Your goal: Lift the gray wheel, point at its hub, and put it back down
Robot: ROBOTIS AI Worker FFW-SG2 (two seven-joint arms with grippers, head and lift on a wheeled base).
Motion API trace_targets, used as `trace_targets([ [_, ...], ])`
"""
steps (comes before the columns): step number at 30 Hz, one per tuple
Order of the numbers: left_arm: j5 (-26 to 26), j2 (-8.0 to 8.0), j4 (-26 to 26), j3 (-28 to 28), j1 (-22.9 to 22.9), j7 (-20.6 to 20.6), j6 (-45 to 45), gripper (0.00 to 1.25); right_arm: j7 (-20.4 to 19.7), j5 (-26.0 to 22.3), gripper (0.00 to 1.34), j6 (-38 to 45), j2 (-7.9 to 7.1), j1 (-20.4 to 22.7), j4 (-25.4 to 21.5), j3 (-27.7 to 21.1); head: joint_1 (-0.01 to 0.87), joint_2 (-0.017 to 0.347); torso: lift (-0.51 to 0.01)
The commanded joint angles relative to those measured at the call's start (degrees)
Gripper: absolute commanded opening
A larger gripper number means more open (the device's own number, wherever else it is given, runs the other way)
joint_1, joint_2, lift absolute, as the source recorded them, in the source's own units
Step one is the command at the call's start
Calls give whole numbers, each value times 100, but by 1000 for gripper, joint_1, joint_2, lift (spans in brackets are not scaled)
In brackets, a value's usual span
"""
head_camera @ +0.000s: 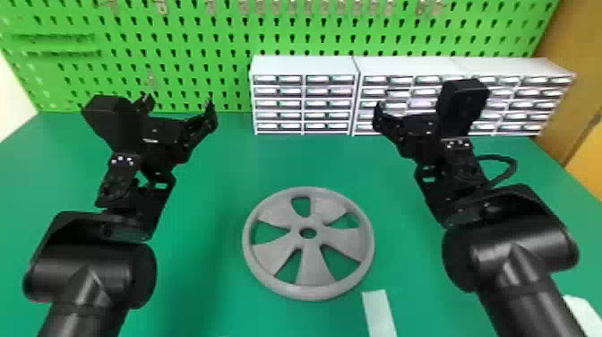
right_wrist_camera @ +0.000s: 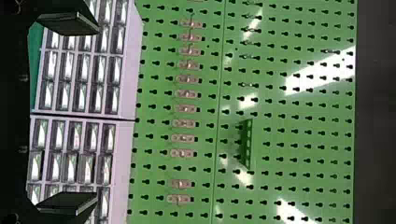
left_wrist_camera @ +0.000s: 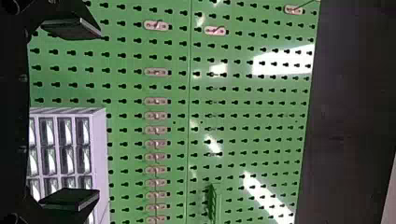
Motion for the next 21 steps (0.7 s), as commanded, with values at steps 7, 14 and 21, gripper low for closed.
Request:
trace_targets([
  [7, 1, 9, 0, 0, 1, 0, 9, 1155, -6, -72, 1270, 680, 1, -38, -294, -43, 692, 48, -88],
  [14, 1, 17, 0, 0, 10, 0, 9, 1155, -6, -99, 1269, 1479, 10, -134, -601, -52, 692, 48, -88],
  [21, 1, 26, 0, 0, 27, 0, 17, 1154, -15, -151, 1269, 2429, 54, -275, -918, -96, 692, 48, -88],
])
